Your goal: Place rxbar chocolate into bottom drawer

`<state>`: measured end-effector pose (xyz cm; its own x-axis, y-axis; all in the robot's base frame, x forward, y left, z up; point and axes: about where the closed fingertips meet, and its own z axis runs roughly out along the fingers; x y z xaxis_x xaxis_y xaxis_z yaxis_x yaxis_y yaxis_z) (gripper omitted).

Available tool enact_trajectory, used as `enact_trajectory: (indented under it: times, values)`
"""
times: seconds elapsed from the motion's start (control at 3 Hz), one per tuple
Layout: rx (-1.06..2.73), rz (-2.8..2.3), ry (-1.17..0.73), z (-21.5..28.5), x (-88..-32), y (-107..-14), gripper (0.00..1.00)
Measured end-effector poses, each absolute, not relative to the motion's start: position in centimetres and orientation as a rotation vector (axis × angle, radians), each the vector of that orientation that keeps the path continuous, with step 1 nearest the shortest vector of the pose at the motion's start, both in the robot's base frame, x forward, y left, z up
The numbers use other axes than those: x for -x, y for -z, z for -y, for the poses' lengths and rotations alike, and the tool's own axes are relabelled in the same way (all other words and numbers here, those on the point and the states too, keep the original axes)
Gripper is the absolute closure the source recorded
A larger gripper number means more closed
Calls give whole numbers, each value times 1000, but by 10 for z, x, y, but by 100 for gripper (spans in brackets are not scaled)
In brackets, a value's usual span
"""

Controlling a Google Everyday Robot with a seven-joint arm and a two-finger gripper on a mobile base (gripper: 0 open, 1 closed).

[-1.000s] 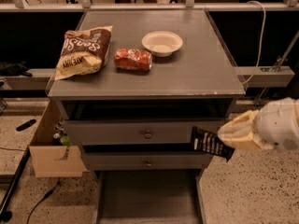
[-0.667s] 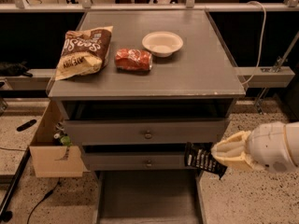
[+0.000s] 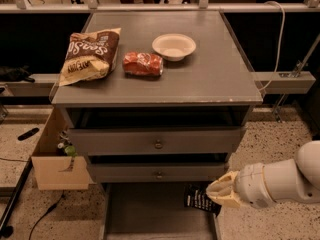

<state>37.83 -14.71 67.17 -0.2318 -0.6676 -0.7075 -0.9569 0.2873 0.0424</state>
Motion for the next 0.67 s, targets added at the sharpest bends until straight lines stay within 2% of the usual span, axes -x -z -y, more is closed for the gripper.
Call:
enact_trajectory:
  times: [0.67]
  values:
    - [1577, -2051, -729, 133, -376, -571, 100]
